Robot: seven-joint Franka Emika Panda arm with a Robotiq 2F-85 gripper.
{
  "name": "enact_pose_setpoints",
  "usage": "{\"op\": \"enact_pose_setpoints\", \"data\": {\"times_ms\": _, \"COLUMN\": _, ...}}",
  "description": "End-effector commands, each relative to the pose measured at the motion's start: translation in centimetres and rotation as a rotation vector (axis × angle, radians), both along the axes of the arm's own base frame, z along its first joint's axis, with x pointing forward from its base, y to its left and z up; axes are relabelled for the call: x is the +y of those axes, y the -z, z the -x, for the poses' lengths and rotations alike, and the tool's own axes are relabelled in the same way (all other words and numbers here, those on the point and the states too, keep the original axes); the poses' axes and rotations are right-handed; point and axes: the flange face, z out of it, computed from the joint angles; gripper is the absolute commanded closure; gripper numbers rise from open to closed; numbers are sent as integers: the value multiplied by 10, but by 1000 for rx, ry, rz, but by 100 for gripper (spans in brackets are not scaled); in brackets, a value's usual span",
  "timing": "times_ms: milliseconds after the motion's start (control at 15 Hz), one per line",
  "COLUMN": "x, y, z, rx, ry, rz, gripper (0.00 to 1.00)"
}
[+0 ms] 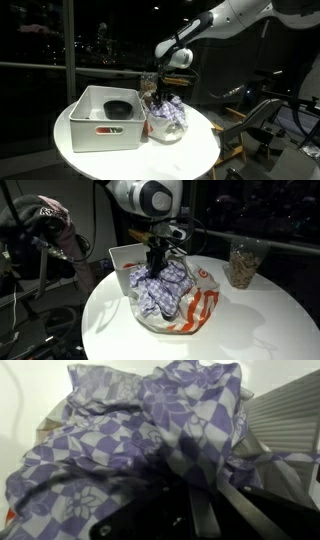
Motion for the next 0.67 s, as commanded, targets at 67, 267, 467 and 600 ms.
{"op": "enact_pose_setpoints", "data": {"times_ms": 67, "x": 2, "y": 6, "z": -47, "rx": -80, "ry": 40, "rz": -29, "gripper": 98}}
{"op": "enact_pose_setpoints", "data": {"times_ms": 267, "x": 5, "y": 19, "z": -63, "rx": -71, "ry": 35, "rz": -36, "gripper": 98}}
{"op": "enact_pose_setpoints", "data": {"times_ms": 467, "x": 7, "y": 43, "z": -75, "rx": -62, "ry": 22, "rz": 29, "gripper": 98}}
{"op": "enact_pose_setpoints", "data": {"times_ms": 600, "x": 6, "y": 56, "z": -80, "rx": -15, "ry": 43, "rz": 35, "gripper": 97}}
